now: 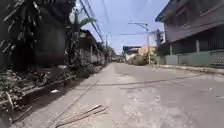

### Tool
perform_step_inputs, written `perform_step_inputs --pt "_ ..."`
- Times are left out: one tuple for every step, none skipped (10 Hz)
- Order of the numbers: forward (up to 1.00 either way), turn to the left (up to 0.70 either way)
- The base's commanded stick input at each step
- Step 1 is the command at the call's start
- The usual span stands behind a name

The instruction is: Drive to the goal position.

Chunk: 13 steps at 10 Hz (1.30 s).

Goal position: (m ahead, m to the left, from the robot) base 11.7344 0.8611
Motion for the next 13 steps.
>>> perform_step_inputs --pt "1.00 -0.03" --pt "1.00 -0.29" --pt "1.00 -0.40" --pt "1.00 -0.39" --pt "1.00 -0.22" --pt "1.00 -0.03" --pt "1.00 0.00" --pt "1.00 0.00" --pt "1.00 0.00" --pt "1.00 0.00" --pt "1.00 0.00" --pt "1.00 0.00" --pt "1.00 0.00"
